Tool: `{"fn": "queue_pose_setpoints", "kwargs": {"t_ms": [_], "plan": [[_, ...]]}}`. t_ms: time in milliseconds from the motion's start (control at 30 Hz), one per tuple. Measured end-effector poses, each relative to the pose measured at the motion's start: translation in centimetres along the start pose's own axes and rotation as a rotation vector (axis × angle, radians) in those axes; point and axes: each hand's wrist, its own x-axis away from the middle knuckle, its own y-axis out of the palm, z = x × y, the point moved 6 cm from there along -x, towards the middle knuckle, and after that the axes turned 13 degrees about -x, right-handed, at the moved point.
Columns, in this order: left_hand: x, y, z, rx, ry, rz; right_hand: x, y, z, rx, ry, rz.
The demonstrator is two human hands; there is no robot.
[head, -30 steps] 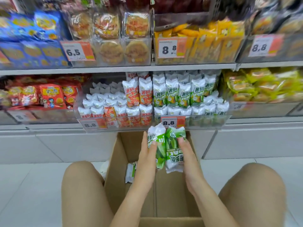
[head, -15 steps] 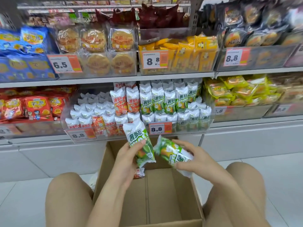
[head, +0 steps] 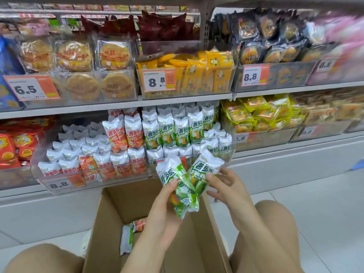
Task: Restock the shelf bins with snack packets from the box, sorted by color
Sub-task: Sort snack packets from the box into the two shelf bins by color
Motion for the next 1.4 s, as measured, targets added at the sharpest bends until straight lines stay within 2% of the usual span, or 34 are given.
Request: {"fn": "queue_pose_setpoints", "kwargs": {"t_ms": [167, 300, 433, 600, 733, 967, 1033, 1167, 1233, 1400], "plan": [[-2.2, 1.3, -1.3, -0.173, -0.026, -0.103, -1.5, -1.4, 0.8, -0.094, -0.016, 0.015], [-5.6, 0.9, -0.3, -0.408, -0.010, -0.003, -6.0, -4.2, -1.5, -0.024, -0.121, 0.084], [-10.3, 1.6, 3.4, -0.645, 0.111, 0.152, -11.7, -6.2, -6.8, 0.220, -0.346, 0.127], [-17.3, 4.4, 8.0, -0.956, 0.280, 0.272, -20.2, -5.5, -10.4, 0.599, -0.471, 0.039], [-21.6, 6.7, 9.6, -1.228, 0.456, 0.246, -25.7, -3.8, -9.8, 0.905, -0.514, -0.085], [-24.5, 8.9, 9.6, -1.736, 0.653, 0.306, -28.8, -2.1, -9.5, 1.209, -0.626, -0.131], [-25.1, 8.7, 9.1, -1.812, 0.652, 0.317, -29.2, -1.6, -9.9, 1.347, -0.673, -0.140], [-26.0, 9.0, 9.0, -1.935, 0.815, 0.317, -29.8, -0.7, -10.4, 1.627, -0.677, -0.156], [-26.6, 9.2, 9.4, -1.987, 0.840, 0.316, -29.7, -0.4, -10.0, 1.734, -0.696, -0.130], [-27.3, 9.4, 9.8, -2.118, 0.891, 0.357, -29.5, -0.6, -8.4, 1.703, -0.778, -0.003]]}}
